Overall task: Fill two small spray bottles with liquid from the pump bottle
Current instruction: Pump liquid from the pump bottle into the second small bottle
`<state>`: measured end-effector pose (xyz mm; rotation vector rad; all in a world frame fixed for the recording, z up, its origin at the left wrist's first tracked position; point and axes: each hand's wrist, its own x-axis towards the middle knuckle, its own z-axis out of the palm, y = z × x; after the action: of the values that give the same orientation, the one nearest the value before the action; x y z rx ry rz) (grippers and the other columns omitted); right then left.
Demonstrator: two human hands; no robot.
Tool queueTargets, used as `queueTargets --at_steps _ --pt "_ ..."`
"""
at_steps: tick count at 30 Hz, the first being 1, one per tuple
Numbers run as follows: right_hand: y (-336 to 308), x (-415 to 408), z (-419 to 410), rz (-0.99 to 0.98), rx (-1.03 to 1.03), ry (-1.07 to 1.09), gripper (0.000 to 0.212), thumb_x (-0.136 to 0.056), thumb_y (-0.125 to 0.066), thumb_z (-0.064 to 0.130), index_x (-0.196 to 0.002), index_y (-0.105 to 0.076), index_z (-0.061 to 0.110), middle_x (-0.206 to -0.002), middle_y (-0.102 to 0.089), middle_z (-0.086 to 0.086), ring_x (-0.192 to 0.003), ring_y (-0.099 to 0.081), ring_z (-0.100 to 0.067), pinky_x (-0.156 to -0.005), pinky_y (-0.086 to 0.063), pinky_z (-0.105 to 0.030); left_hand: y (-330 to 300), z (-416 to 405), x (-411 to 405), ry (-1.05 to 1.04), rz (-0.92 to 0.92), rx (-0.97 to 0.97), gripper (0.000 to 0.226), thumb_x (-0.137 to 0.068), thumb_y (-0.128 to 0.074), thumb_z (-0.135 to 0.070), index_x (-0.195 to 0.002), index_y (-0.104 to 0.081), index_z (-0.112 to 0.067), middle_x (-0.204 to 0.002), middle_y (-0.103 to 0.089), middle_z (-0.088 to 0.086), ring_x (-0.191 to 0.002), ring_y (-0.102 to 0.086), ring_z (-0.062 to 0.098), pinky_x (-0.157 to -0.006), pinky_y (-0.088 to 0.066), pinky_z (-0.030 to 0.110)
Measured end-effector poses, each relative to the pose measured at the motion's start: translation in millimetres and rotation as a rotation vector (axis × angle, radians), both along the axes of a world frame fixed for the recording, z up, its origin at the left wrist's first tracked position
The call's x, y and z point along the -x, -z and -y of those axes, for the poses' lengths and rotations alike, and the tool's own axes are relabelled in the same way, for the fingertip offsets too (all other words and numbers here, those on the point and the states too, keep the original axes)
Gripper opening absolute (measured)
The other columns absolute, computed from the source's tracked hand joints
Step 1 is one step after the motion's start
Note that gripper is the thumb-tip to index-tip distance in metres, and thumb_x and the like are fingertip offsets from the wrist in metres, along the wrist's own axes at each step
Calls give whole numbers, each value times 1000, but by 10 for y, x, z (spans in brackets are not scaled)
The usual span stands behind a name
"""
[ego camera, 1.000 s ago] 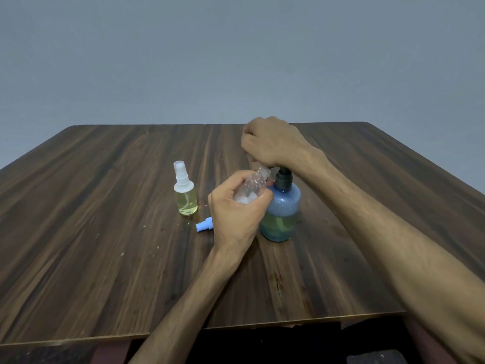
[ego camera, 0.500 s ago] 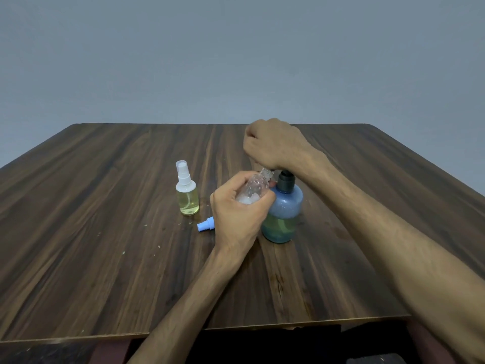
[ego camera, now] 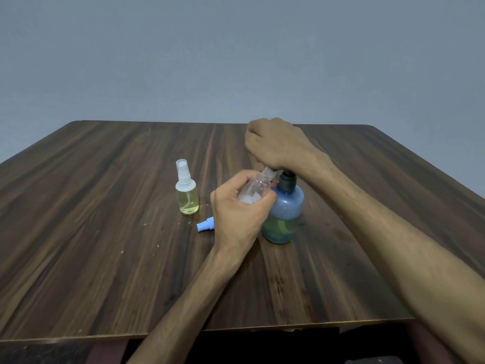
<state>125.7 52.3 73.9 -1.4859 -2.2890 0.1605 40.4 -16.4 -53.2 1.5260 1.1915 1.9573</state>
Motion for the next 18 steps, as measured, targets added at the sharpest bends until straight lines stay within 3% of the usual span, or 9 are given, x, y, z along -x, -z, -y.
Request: queueTargets --at_steps 6,10,14,18 --pt "16 -5 -26 10 -8 -2 31 -96 -41 19 -98 -66 0 -87 -74 -9 -84 -65 -30 -65 -43 -35 2 -1 0 -1 0 1 19 -77 -75 -6 -95 -82 -7 -83 -78 3 -82 -74 24 -73 -59 32" --pt "-13 -2 -14 22 -94 -1 25 -100 -40 20 -89 -59 9 -81 -63 -5 -75 -52 -24 -59 -35 -33 -8 10 -1 6 4 3 18 -78 -75 -6 -94 -81 -6 -83 -77 4 -82 -74 24 -72 -59 32" --pt "9 10 -25 16 -38 -15 32 -97 -41 20 -99 -65 -1 -85 -72 -5 -81 -64 -29 -65 -42 -34 -1 12 4 -9 -5 2 18 -78 -75 -7 -94 -81 -6 -83 -78 3 -81 -74 23 -72 -58 30" --pt "-11 -7 -39 -13 -29 -17 34 -97 -41 22 -103 -67 1 -90 -74 -8 -79 -64 -27 -67 -45 -36 -2 -5 -2 0 0 -7 17 -78 -75 -5 -94 -81 -5 -83 -78 5 -82 -74 23 -73 -59 30"
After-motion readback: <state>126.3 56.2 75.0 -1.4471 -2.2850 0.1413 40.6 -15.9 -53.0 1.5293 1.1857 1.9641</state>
